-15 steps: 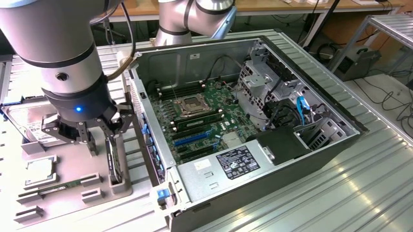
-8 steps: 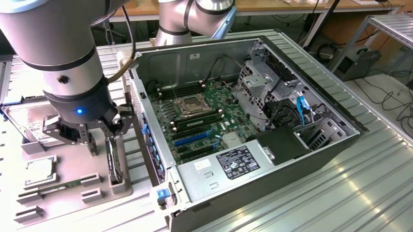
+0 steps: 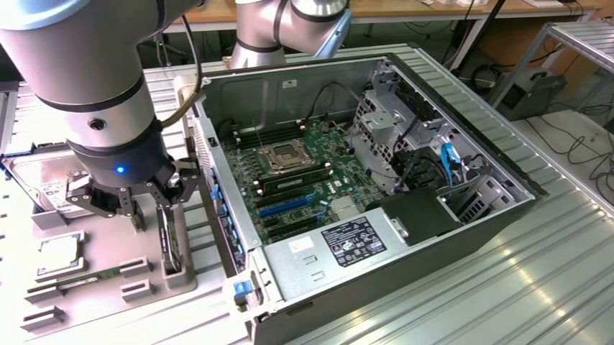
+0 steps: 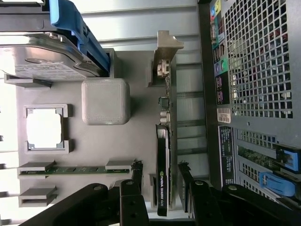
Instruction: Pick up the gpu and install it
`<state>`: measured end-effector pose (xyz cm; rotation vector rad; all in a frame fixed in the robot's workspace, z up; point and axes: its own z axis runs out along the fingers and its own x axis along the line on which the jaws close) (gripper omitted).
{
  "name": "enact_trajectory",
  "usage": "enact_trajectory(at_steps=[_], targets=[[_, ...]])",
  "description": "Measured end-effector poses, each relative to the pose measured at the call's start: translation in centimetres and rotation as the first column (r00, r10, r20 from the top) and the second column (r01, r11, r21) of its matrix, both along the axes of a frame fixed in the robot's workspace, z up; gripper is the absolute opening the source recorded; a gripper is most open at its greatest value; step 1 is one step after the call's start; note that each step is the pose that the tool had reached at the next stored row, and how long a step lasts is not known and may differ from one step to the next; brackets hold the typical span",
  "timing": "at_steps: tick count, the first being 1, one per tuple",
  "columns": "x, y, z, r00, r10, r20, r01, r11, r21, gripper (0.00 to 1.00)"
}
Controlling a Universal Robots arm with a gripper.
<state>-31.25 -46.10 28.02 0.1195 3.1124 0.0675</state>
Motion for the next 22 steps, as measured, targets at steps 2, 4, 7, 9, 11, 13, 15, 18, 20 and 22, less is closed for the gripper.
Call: enact_trajectory(at_steps=[2, 4, 7, 9, 11, 13, 15, 18, 20, 22], targets=[[0.0, 0.0, -0.14, 1.0, 0.0, -0.0001, 0.0, 1.0, -0.0001, 0.42], [0.2, 0.0, -0.33, 1.0, 0.0, 0.0, 0.0, 1.0, -0.0001, 0.42], [0.3, 0.13, -0.56, 1.0, 0.0, 0.0, 0.0, 1.0, -0.0001, 0.42], [0.3, 0.27, -0.71, 1.0, 0.0, 0.0, 0.0, 1.0, -0.0002, 0.42], [0.4, 0.46, -0.9, 1.0, 0.0, 0.0, 0.0, 1.0, -0.0002, 0.42], [0.5, 0.67, -1.08, 1.0, 0.0, -0.0001, 0.0, 1.0, -0.0002, 0.42], [0.6, 0.87, -1.35, 1.0, 0.0, 0.0001, 0.0, 1.0, -0.0001, 0.42], [0.7, 1.12, -1.72, 1.0, 0.0, 0.0001, 0.0, 1.0, -0.0001, 0.42], [0.7, 1.33, -1.95, 1.0, 0.0, -0.0001, 0.0, 1.0, -0.0004, 0.42], [0.7, 1.58, -2.17, 1.0, 0.0, -0.0001, 0.0, 1.0, -0.0003, 0.42]])
